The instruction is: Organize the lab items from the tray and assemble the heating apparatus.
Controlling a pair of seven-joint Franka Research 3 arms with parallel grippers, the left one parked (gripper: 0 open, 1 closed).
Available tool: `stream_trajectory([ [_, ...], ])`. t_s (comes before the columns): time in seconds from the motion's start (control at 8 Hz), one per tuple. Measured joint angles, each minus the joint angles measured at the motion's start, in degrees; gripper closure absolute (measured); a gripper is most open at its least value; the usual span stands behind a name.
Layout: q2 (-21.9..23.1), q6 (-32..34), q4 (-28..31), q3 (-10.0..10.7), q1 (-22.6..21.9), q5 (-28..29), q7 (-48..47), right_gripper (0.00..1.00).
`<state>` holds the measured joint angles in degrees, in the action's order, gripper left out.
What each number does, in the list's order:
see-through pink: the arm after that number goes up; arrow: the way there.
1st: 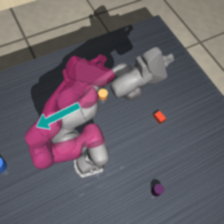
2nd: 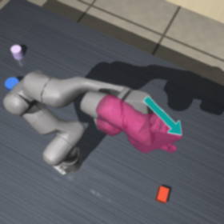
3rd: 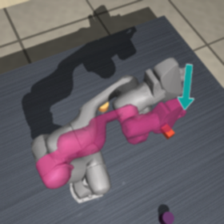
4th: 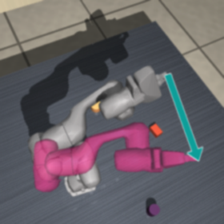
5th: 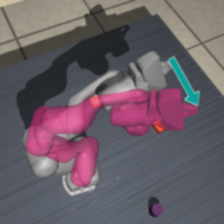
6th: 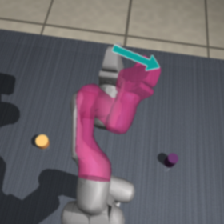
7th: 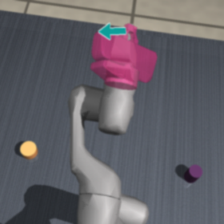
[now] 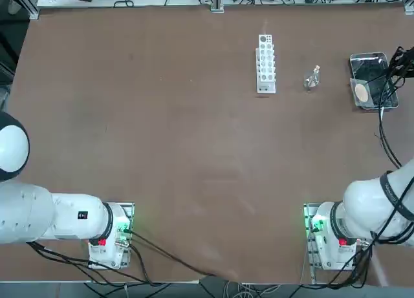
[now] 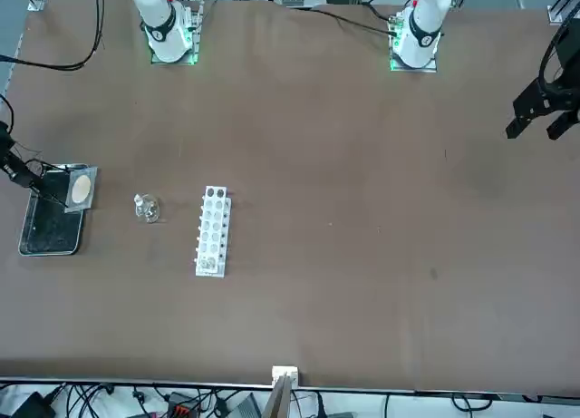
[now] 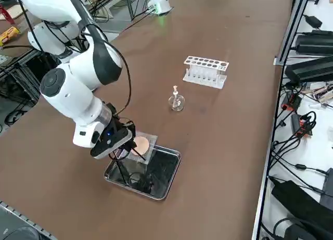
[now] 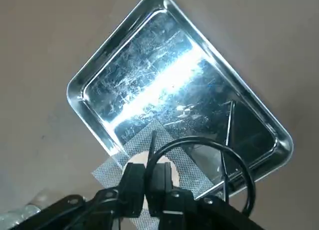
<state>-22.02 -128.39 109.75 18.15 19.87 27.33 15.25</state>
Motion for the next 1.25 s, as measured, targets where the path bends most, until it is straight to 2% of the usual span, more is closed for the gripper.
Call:
stream_trajectory([
  [0.38, 0.92, 2.55, -2.53, -0.01, -0.17, -0.07, 0.00, 0.93],
  [0.88, 4.31, 16.57, -11.17, -0.09, -0.68, -2.94, -0.33, 0.93],
  [1.0, 5.23, 19.96, -13.42, -0.15, -1.60, -3.05, -1.23, 0.93],
  [1.25, 7.69, 22.71, -15.21, -0.44, -4.97, -3.58, -3.54, 0.93],
])
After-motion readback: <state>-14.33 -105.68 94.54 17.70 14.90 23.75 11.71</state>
